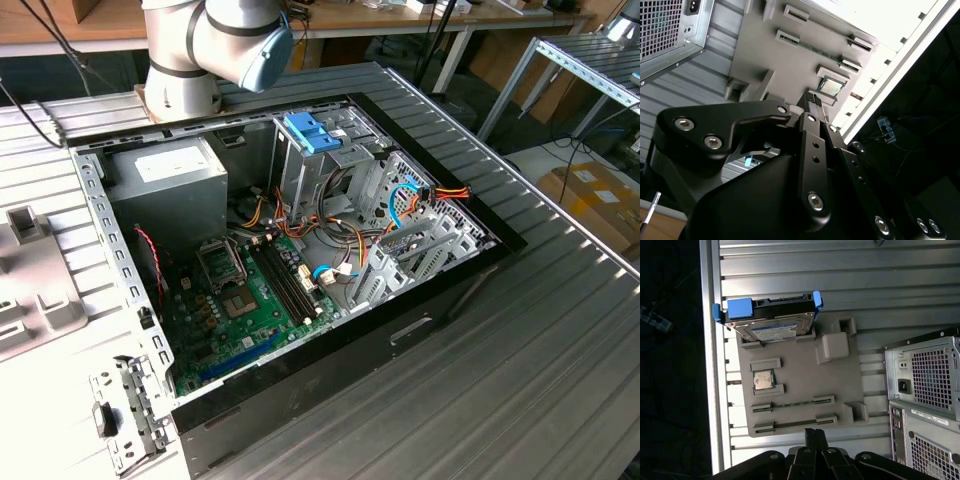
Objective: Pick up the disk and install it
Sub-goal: 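Reach for the disk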
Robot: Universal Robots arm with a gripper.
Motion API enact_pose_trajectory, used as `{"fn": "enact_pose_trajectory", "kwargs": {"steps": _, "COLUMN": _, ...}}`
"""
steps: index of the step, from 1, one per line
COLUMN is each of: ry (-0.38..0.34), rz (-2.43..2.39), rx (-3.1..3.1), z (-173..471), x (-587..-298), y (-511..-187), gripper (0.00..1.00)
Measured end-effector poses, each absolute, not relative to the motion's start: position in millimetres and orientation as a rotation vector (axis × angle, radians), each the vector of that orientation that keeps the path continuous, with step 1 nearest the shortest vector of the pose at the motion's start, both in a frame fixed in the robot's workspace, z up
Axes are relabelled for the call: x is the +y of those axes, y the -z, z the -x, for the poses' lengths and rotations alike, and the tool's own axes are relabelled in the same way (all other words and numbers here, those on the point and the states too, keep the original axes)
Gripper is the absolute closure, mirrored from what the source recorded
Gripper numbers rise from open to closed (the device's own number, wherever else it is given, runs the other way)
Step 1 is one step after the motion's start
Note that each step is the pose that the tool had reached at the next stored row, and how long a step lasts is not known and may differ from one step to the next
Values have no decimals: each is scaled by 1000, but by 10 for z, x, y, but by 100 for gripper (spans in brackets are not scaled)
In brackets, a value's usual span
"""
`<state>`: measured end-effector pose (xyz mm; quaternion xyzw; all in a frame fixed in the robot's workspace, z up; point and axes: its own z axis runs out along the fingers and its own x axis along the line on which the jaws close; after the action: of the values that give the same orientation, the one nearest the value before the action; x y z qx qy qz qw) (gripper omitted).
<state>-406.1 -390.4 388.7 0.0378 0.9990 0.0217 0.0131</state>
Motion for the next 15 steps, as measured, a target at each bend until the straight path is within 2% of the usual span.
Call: {"fn": "enact_pose_trajectory", "kwargs": {"steps": 15, "ry": -68, "rz": -118, "rx": 3112, "z": 4186, "x": -3852, "y": -3874, "gripper": 89}}
